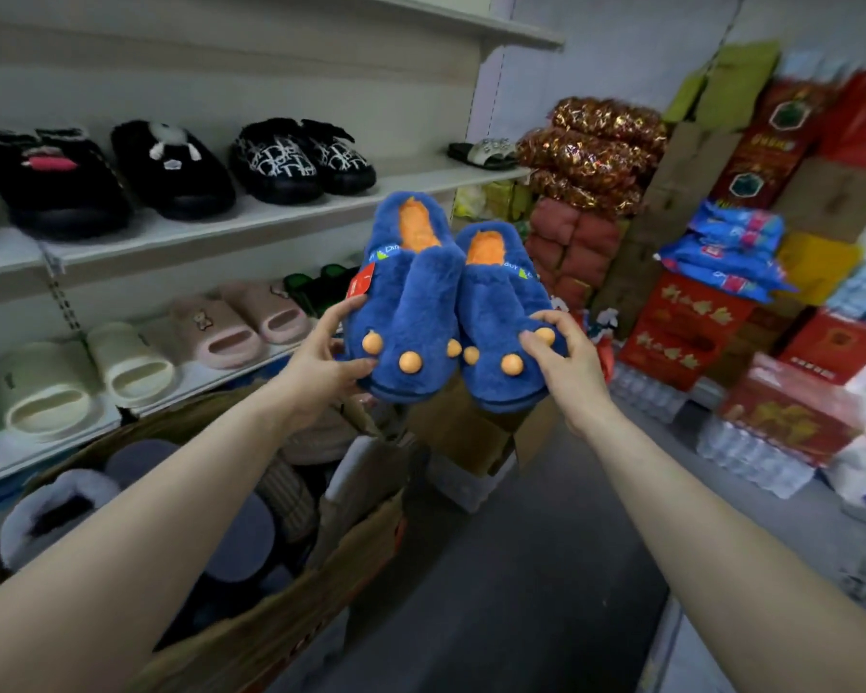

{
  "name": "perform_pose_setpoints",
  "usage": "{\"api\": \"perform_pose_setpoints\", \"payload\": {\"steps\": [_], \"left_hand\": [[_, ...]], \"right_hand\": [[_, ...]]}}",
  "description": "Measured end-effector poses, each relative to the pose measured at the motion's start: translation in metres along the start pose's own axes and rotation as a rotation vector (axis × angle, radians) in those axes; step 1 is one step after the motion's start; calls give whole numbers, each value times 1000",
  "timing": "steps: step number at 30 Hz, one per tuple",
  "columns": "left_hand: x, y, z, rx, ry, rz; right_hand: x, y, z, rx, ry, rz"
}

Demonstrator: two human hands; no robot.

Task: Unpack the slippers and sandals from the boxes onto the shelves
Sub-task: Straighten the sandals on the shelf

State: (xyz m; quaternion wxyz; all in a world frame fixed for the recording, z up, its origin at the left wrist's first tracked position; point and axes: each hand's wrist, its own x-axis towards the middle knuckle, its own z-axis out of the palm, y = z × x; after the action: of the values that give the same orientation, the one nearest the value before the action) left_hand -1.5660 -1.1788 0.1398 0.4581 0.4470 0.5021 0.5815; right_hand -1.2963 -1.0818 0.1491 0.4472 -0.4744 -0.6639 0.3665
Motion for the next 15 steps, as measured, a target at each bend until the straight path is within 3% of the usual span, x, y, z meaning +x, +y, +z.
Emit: {"api": "perform_pose_setpoints", "payload": {"steps": [15], "left_hand": [[270,7,28,-53,100,1]], "right_hand": [[273,37,-1,12,-30,-45]]}}
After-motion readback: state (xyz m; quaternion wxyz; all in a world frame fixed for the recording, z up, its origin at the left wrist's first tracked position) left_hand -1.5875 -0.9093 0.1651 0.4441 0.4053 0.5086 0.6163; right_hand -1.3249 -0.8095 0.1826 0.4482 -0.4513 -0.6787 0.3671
